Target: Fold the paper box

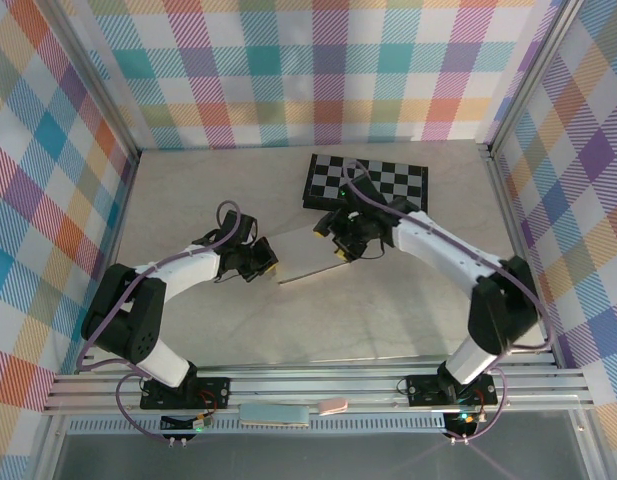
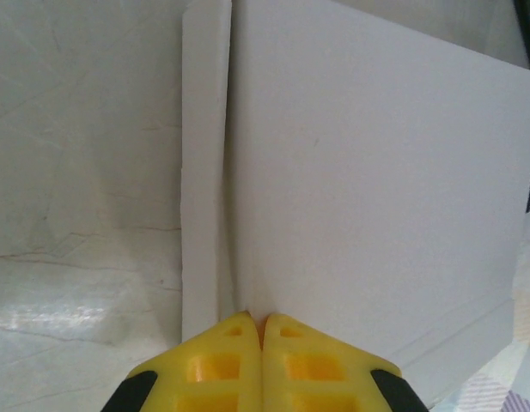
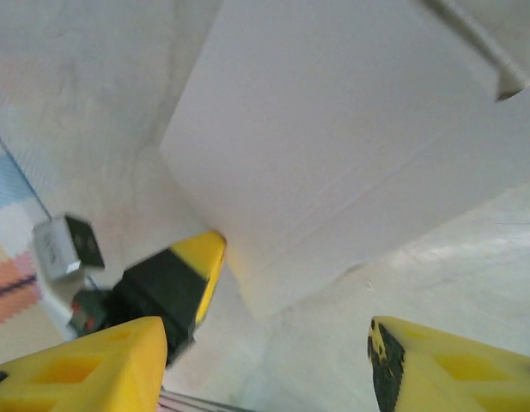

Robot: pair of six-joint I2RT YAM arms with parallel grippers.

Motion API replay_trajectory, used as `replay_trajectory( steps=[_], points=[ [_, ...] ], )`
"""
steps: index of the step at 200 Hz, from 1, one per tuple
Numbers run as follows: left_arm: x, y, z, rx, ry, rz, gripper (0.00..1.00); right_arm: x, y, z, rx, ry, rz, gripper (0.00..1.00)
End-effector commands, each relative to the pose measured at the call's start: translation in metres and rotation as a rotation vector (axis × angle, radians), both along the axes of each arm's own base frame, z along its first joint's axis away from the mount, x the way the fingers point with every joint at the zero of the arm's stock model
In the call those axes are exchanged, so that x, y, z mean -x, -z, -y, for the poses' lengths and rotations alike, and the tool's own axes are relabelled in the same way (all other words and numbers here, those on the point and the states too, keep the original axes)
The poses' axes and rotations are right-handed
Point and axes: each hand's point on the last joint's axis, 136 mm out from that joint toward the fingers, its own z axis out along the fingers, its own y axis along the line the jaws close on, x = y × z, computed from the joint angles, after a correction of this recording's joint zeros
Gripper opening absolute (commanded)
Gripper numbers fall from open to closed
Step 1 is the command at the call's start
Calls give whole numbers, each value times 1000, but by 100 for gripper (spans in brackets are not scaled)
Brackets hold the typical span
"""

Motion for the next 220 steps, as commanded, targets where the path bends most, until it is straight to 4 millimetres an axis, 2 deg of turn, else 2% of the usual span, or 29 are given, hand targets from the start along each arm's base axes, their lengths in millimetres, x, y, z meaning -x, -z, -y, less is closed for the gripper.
replay_trajectory(
  steps=[1,5,24,40,66,95,146,184,220],
  points=[
    [7,5,-8,-54,42,-31,5,17,-13,29,94,-147,61,62],
    [12,8,-10,-63,46,-57,5,14,-16,34,101,-152,80,62],
    [11,8,-10,-68,56,-60,5,-6,-14,56,137,-187,136,60],
    [9,6,-11,-68,57,-58,5,-23,3,63,151,-261,131,57],
    [8,5,-11,-74,72,-62,5,-33,43,62,188,-399,38,47],
    [11,9,-15,-100,90,-81,7,-40,65,52,160,-441,32,47],
    [13,8,-19,-129,113,-93,14,-37,96,45,141,-453,-34,46],
    [12,9,-19,-128,116,-95,14,-39,93,32,116,-484,24,49],
    [11,9,-20,-131,115,-93,14,-31,108,31,134,-514,-32,41]
  ],
)
